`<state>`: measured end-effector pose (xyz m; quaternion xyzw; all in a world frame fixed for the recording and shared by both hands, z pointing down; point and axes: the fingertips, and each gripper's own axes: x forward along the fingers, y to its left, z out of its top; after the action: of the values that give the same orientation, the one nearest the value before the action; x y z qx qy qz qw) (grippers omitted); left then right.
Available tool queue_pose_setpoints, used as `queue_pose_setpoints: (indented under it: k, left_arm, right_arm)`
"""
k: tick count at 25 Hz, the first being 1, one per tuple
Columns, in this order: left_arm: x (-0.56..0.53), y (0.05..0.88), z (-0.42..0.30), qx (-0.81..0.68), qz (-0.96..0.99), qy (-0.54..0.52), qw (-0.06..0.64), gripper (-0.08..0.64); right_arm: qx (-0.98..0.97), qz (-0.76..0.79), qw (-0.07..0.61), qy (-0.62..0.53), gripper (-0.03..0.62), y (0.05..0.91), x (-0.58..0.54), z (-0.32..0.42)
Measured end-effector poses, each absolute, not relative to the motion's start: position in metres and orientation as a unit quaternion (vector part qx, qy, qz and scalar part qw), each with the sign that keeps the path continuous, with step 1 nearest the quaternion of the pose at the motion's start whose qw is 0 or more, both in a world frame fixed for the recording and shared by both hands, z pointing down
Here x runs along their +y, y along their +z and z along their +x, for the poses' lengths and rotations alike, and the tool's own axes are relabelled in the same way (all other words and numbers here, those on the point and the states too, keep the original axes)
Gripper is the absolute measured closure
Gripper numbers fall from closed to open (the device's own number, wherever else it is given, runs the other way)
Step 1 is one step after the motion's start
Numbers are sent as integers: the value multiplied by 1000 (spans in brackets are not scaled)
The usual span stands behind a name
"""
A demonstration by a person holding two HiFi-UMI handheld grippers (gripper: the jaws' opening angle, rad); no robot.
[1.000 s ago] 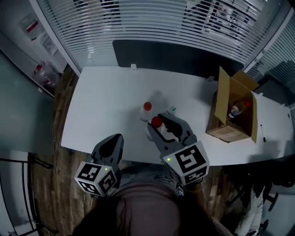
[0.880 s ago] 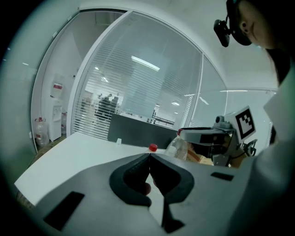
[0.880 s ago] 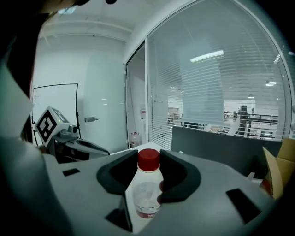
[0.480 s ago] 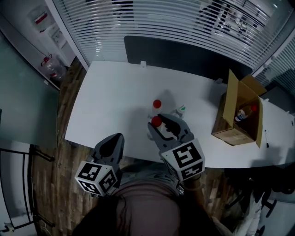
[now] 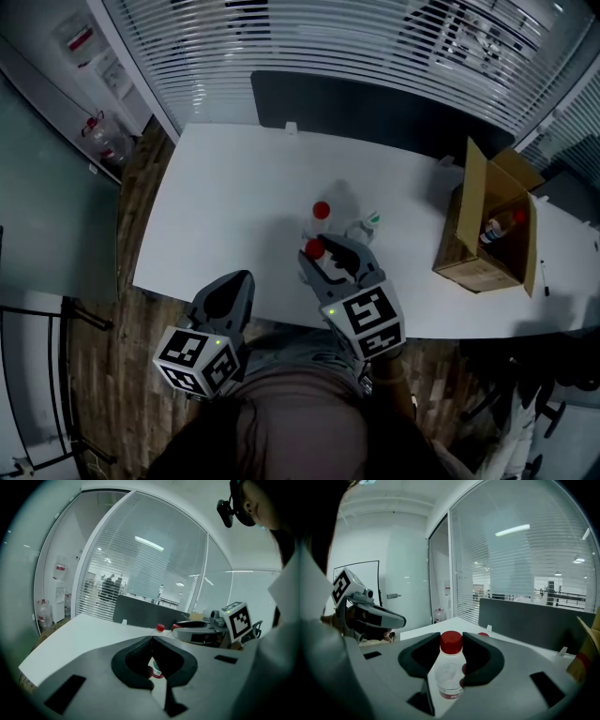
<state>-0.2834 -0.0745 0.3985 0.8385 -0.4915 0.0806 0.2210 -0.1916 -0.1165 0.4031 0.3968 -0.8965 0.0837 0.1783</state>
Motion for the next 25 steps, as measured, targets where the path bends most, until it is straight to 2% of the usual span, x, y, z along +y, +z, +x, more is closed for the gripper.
queue_pose_setpoints:
  k: [25]
  left_arm:
    - [-89, 405, -276, -474, 846, 88, 226, 552]
  right_arm:
    - [-896, 369, 223, 103, 427, 449, -109, -203]
